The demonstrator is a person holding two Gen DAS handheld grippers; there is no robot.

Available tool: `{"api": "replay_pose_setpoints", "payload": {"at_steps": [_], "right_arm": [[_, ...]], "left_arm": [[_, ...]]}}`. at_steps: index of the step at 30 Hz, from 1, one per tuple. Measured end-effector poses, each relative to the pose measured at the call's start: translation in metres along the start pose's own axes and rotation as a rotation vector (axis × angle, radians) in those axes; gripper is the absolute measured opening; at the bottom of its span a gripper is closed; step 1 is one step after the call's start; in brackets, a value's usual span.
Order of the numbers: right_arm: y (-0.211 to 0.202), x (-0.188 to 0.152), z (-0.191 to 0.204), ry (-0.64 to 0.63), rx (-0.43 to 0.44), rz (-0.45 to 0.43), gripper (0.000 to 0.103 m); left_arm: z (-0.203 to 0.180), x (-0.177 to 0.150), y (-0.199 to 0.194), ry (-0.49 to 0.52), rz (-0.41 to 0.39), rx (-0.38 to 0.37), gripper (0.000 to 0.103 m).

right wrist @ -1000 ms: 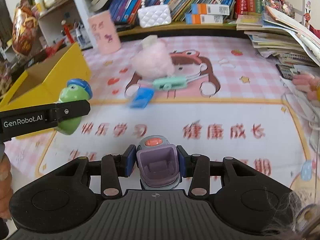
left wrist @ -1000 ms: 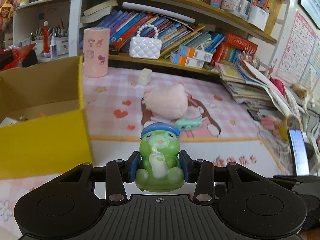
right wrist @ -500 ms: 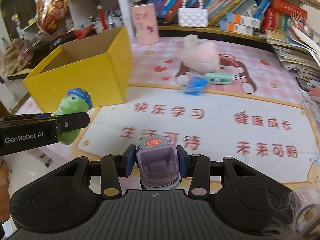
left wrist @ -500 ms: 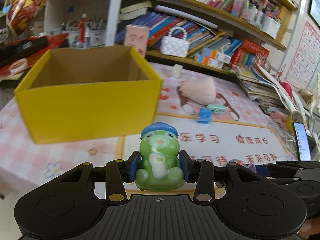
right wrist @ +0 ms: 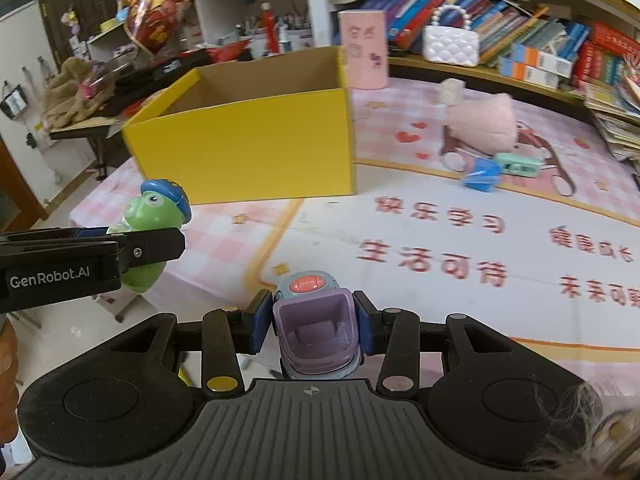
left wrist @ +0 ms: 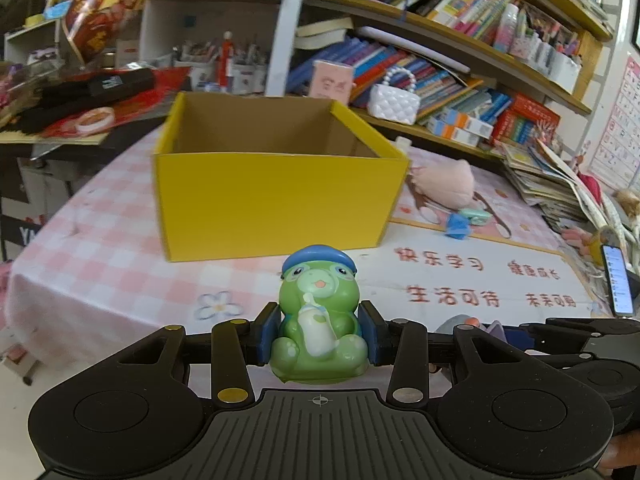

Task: Organize objects
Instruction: 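Carry the green frog and purple car over the yellow box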

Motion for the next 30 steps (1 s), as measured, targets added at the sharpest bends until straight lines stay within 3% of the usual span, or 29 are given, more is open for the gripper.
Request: {"api": "replay_pose_setpoints", "payload": {"at_steps": [9,15,25,30], "right_arm": [[0.001,0.007,0.045,-0.054,0.044,-0.043,0.04],[-0.008,0.029,0.055,-0.065,0.043,-0.094,0.04],[-0.027,0.113,0.047,-0.098,0.026,-0.296,0.04],[-0.011,0.16,0.041,-0.119,0.035,-0.357,0.04]], "left_arm": [[0.036,0.001,-0.028,-0.025,-0.073,0.049,0.041],[0.042,0.026,-0.04,-0.016,-0.171,0.042,0.041],[0.045,0.093,-0.03,-0.04,-0.331,0.048,0.041],[0.041,0.121,-0.012,-0.018,-0.357,0.072,0.041]]}}
Point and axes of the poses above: each gripper's, at about its wrist camera, not at the fingertips, and y roughly the way its jaws point, z to its left, x to its top, the point moved 3 cm from there along y, roughly the way its jaws point, and after that the axes turned 5 degrees about z, right-handed, at the moved point
